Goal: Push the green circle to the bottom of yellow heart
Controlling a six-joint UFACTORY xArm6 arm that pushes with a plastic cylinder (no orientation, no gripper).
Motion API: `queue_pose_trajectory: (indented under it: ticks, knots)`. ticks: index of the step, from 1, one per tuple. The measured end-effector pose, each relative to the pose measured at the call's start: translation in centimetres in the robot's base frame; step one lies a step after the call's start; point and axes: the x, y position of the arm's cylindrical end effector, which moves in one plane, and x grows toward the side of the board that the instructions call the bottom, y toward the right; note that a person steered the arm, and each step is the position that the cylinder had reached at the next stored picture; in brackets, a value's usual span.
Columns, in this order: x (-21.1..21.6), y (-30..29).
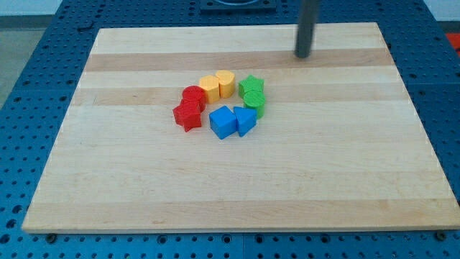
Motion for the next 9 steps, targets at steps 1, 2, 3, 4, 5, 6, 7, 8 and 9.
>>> queue_pose_trajectory:
  ticks: [1,2,3,4,5,6,7,8,9]
  knots:
    - [4.7,4.8]
    - [5.7,5.3]
    - [7.9,5.3]
    - [11.7,4.8]
    - [14.5,1.2]
    - [14.6,-4.1]
    - [14.2,-9.6]
    - [14.2,-15.3]
    - [13.5,-21.3]
